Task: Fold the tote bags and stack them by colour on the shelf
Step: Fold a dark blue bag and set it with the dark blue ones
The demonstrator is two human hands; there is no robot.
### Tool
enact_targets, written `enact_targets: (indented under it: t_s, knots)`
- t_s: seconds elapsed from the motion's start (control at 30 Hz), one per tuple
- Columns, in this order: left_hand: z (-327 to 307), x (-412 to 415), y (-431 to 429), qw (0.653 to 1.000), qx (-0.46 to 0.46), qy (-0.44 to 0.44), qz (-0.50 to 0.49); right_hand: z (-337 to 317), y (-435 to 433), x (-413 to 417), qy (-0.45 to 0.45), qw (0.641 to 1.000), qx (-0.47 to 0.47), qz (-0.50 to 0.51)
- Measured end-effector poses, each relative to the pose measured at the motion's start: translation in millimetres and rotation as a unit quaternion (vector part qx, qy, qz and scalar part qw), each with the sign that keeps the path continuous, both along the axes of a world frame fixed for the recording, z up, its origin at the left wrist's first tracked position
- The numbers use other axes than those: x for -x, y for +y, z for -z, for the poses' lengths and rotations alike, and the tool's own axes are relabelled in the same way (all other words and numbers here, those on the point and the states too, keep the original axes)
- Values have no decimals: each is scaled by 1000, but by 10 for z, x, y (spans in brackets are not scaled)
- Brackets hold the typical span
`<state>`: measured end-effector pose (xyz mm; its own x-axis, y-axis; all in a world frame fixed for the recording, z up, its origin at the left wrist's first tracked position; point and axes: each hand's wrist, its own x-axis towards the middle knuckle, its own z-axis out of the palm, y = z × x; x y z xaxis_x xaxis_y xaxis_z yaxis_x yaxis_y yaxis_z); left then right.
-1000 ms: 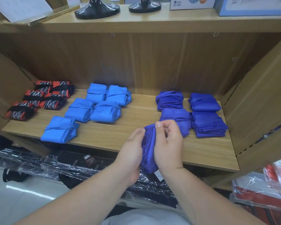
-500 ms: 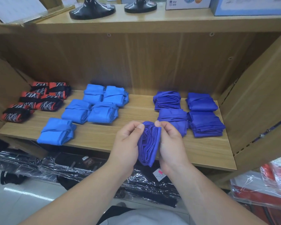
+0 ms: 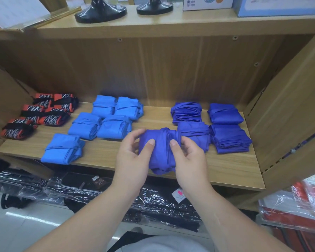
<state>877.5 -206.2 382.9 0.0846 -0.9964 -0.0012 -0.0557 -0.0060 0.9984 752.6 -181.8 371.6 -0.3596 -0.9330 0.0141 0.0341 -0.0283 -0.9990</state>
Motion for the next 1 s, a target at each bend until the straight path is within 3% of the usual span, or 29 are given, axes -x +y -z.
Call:
enact_targets:
  t_s: [0.1, 0.23, 0.37, 0.47, 0.63, 1.0]
  knots:
    - [10, 39, 42, 999, -35, 10, 25, 31, -25, -35, 82, 997, 11, 5]
    - [12, 22, 45, 996, -69, 28, 40, -10, -23, -55, 108, 994, 14, -4]
    - [-61, 42, 47, 999, -41, 8, 31, 34, 7, -58, 86, 996, 4, -28]
    - [-92, 44, 49, 997, -53, 37, 46, 23, -8, -5, 33, 998, -16, -52]
    - [-84, -17, 30, 992, -80, 80, 57, -68, -28, 91, 44, 998, 8, -52]
    - [-36, -58, 128, 997, -8, -13, 82, -124, -33, 124, 12, 991, -41, -127]
